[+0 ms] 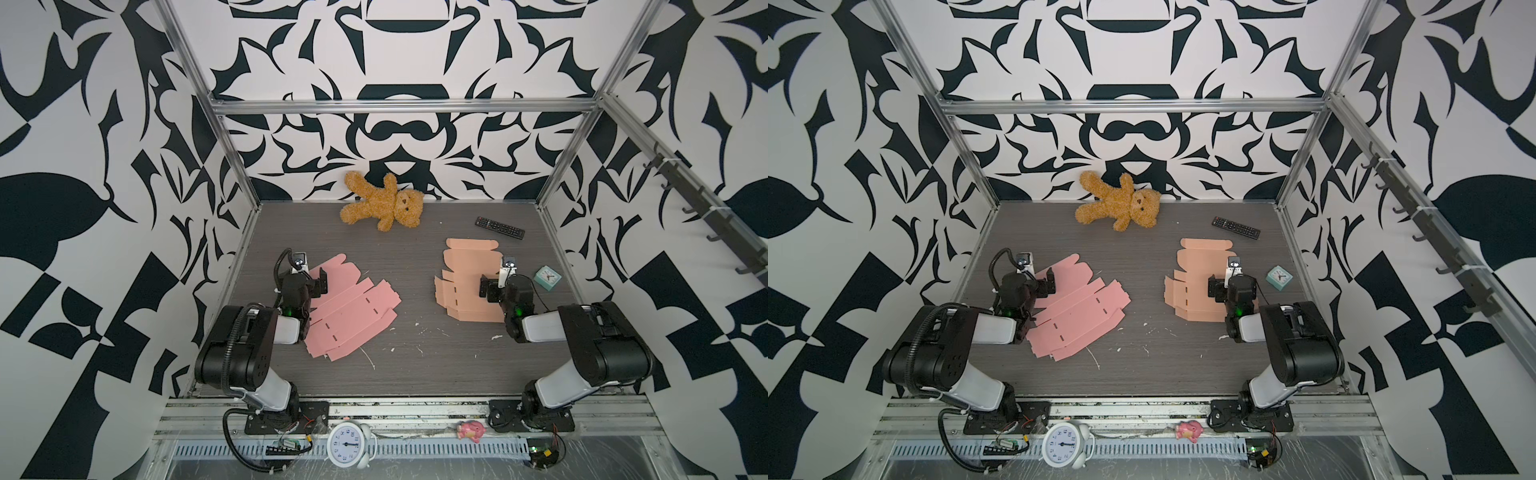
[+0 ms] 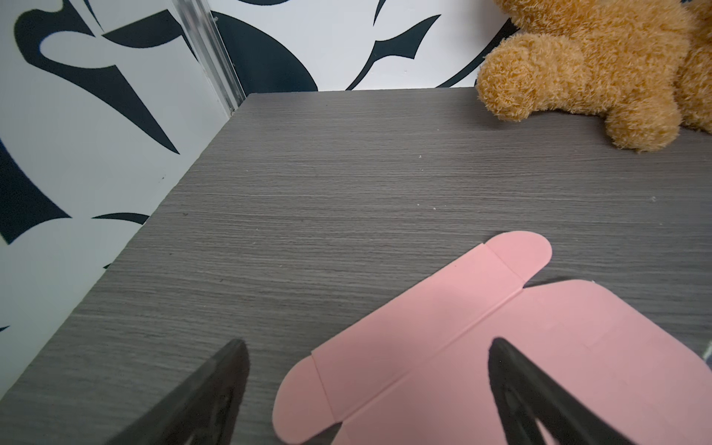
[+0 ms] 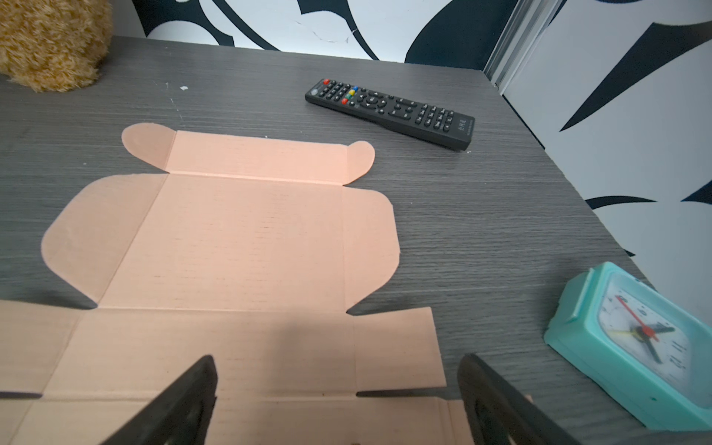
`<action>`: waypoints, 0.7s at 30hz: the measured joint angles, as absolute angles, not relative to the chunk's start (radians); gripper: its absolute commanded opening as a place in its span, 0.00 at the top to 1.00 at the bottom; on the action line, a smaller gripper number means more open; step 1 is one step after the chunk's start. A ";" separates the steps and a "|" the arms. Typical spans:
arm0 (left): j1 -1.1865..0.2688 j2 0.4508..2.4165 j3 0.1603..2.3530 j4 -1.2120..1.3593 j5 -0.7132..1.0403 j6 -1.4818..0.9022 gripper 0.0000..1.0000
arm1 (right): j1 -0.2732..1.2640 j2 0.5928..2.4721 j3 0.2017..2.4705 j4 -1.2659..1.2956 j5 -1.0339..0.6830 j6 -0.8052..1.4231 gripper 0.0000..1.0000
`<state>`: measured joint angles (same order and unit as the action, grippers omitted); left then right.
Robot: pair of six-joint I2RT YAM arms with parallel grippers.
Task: Fold the paper box
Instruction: 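Swing the right gripper across toward the pink box blank's nearer edge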
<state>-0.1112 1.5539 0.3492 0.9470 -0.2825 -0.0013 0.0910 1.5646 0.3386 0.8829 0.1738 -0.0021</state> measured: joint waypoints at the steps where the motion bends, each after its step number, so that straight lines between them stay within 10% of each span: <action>1: -0.111 1.546 0.349 0.945 -0.282 -0.001 0.01 | 0.091 1.556 0.337 0.882 0.180 -0.001 0.01; 21: -0.119 1.052 0.465 0.393 -0.057 -0.197 0.01 | 0.176 1.154 0.613 0.205 0.245 0.290 0.01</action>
<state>-0.1192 1.0519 0.4648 0.3931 -0.0570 -0.1970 0.1761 1.1538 0.6128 0.2054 0.2451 0.2901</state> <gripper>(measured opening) 0.992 0.993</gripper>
